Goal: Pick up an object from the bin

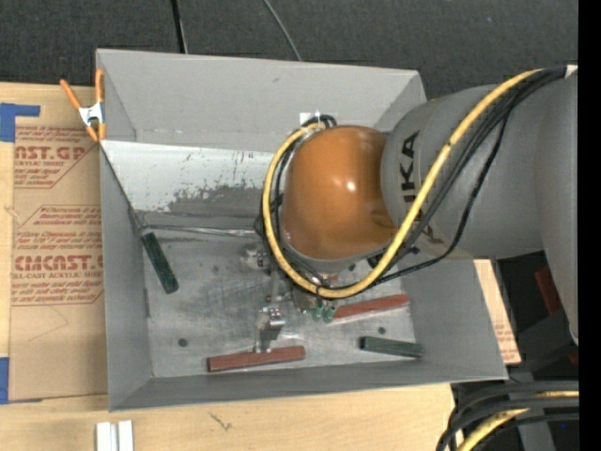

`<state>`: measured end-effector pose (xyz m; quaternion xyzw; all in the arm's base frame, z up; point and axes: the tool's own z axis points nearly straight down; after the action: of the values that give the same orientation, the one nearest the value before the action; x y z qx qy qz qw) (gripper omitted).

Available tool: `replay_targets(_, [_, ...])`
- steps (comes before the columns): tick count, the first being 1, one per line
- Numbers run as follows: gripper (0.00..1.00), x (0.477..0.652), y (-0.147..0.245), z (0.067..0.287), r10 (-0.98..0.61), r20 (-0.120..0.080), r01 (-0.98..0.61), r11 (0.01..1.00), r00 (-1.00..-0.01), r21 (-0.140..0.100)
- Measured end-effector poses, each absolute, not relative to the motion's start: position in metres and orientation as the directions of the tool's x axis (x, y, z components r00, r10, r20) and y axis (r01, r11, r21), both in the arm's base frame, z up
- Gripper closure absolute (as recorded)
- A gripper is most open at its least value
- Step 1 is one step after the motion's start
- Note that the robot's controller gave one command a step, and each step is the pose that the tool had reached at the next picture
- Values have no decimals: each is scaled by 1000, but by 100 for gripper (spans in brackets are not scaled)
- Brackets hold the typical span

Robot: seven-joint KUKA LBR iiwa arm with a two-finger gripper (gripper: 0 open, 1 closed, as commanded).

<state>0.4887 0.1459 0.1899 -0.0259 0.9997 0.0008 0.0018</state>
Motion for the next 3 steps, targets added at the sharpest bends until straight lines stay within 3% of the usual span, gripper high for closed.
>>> replay_targets(1, [0, 507, 135, 118, -70, -6, -70, 998, -998, 1])
replay_targets(2, [0, 496, 115, 92, -60, -1, -60, 998, -998, 3])
replay_targets(3, [100, 482, 91, 84, -167, 1, -167, 986, -986, 1])
